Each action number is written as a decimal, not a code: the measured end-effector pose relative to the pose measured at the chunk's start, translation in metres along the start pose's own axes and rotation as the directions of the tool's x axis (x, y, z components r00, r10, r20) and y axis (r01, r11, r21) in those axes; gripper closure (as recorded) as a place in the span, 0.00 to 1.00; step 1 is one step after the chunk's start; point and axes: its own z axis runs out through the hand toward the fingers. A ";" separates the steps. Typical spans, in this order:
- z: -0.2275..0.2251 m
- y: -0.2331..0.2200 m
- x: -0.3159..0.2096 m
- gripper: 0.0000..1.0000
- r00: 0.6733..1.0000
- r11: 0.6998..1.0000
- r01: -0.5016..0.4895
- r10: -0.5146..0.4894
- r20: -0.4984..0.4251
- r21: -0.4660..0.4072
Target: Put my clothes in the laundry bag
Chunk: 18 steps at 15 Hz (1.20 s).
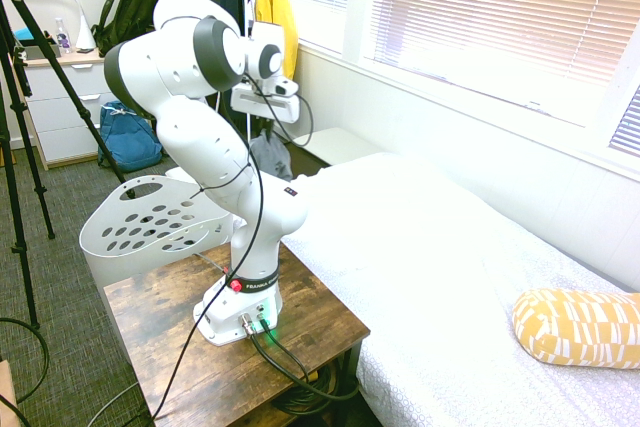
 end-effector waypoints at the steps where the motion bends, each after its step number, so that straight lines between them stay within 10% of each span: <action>1: 0.002 -0.020 -0.033 1.00 0.999 0.999 0.048 -0.048 -0.005 -0.006; 7: 0.052 -0.069 -0.215 1.00 0.960 0.958 0.280 -0.279 0.023 -0.055; 14: 0.097 -0.098 -0.278 1.00 0.921 0.925 0.376 -0.368 0.124 -0.050; 15: 0.104 -0.098 -0.280 0.00 0.920 0.924 0.379 -0.369 0.133 -0.058; 18: 0.120 -0.104 -0.262 0.00 0.928 0.932 0.355 -0.343 0.149 -0.067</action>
